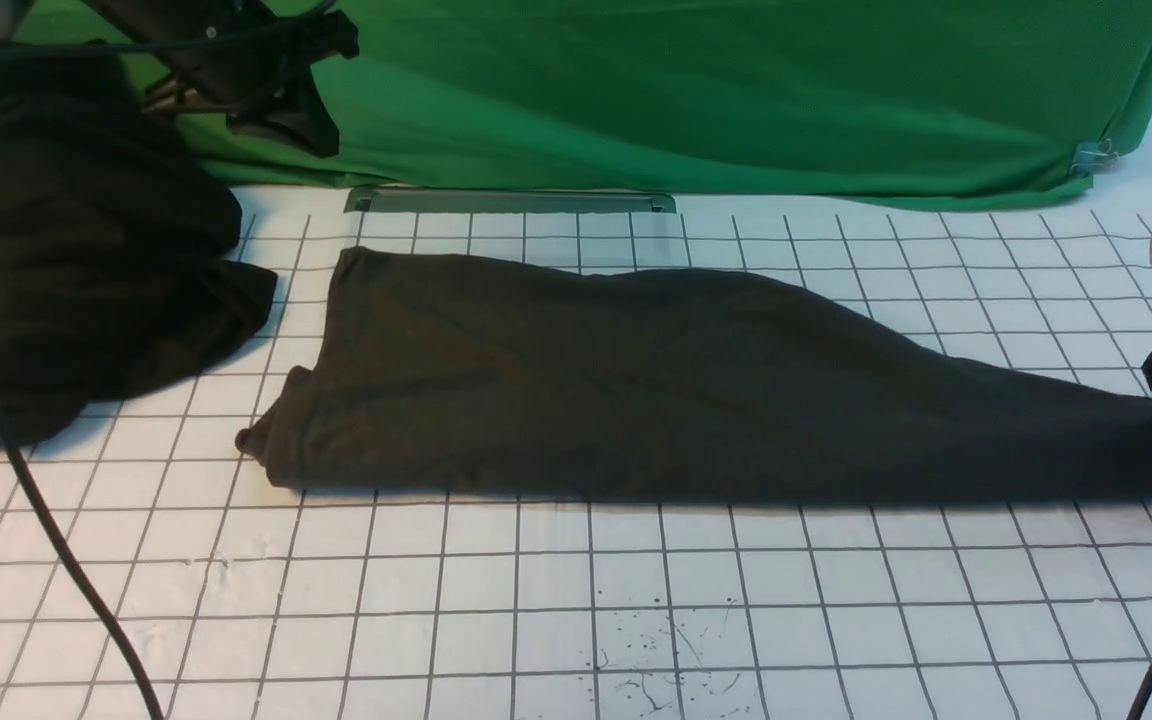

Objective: Fold a long-sleeved shirt over a white checkered tablecloth.
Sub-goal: 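Pull the folded dark garment lengthwise by its ends to straighten it flat on the table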

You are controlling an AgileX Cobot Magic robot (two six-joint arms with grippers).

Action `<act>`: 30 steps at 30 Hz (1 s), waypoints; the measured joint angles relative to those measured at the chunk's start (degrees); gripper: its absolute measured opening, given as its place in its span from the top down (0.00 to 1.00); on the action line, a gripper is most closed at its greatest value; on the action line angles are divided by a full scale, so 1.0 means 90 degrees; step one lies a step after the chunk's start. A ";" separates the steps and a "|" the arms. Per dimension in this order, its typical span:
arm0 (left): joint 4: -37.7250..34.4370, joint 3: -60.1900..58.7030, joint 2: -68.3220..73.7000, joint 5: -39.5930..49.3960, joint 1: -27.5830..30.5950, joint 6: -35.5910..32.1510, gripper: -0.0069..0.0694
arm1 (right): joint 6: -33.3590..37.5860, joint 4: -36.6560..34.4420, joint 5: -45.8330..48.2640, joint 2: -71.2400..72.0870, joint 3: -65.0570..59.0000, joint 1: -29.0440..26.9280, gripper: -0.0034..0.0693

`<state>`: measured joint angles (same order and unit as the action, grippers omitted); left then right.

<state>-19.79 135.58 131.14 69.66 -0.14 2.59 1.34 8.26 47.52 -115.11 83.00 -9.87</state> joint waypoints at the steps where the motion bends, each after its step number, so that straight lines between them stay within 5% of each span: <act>1: 0.0000 0.0000 0.0000 0.0000 0.0000 0.0000 0.91 | -0.0095 0.0069 -0.0037 -0.0042 0.0000 0.0000 0.54; 3: 0.0000 0.0000 0.0000 0.0000 0.0000 0.0000 0.90 | -0.0425 0.0347 0.0013 -0.0128 0.0028 0.0000 0.32; 8: 0.0000 0.0000 0.0000 0.0000 0.0000 0.0000 0.91 | -0.0509 0.0515 0.0635 -0.0128 0.0410 -0.0026 0.16; 14: 0.0008 0.0000 0.0005 0.0000 0.0000 0.0000 0.91 | -0.0296 -0.0135 0.1621 0.0048 0.0865 -0.0377 0.19; 25: 0.0008 0.0000 0.0007 0.0000 0.0000 0.0000 0.91 | -0.0014 -0.1324 0.0467 -0.0370 0.0191 -0.0549 0.20; 28: 0.0008 0.0000 0.0012 0.0000 0.0000 -0.0024 0.91 | 0.0001 -0.1396 0.0386 -0.0468 0.0201 -0.0556 0.27; 30: 0.0008 0.0000 0.0012 0.0000 0.0000 -0.0223 0.91 | 0.0006 -0.1490 0.0386 -0.0475 0.0201 -0.0562 0.46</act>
<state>-19.72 135.58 131.25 69.66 -0.14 0.59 1.39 -5.15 50.99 -119.38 84.81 -14.93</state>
